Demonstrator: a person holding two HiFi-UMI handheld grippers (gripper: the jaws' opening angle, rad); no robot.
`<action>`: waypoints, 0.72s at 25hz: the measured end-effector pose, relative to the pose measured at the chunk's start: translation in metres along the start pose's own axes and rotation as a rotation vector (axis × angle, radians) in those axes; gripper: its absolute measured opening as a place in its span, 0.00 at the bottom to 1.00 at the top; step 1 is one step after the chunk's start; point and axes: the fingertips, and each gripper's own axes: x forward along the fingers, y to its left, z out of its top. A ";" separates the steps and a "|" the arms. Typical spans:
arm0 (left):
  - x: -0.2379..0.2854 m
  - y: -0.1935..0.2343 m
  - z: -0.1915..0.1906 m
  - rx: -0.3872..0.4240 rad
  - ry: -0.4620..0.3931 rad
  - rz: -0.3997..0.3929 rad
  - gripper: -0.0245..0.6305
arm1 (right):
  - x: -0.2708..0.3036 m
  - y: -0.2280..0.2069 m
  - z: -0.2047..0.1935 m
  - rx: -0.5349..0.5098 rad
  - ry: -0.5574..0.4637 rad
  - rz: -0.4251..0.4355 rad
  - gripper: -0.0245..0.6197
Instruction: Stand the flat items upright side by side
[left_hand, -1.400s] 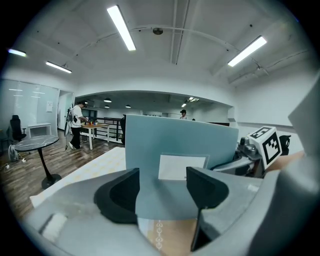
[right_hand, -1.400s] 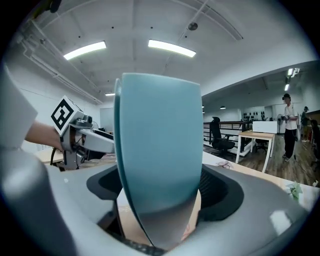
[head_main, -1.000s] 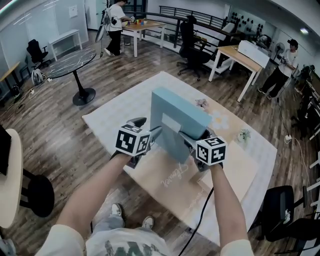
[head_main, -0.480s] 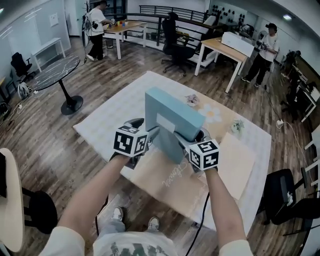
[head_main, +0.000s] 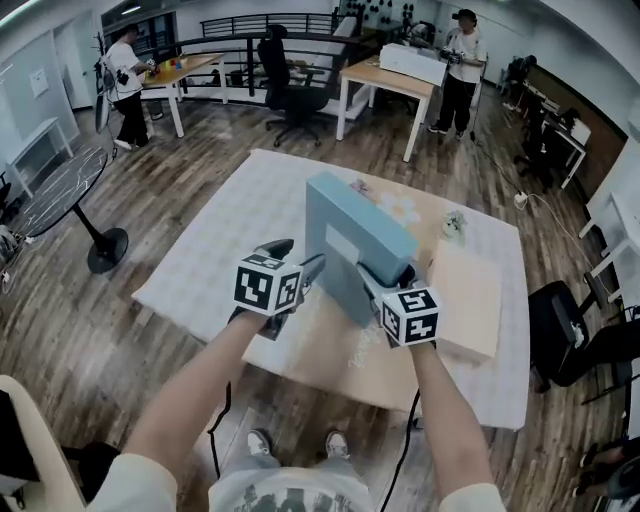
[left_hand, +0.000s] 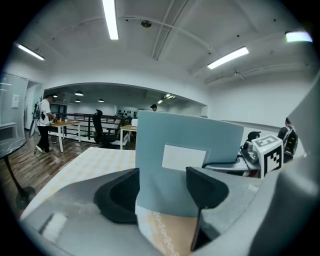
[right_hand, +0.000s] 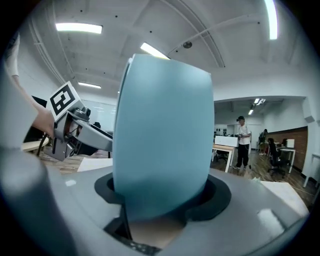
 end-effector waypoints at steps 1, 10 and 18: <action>0.002 0.000 0.002 0.007 -0.001 -0.019 0.49 | -0.002 -0.001 0.000 -0.001 -0.004 -0.032 0.52; 0.011 0.003 -0.002 0.047 0.021 -0.170 0.49 | -0.013 0.003 0.000 0.003 0.010 -0.290 0.52; 0.008 0.008 -0.003 0.089 0.033 -0.253 0.49 | -0.017 0.009 0.002 0.049 -0.020 -0.520 0.52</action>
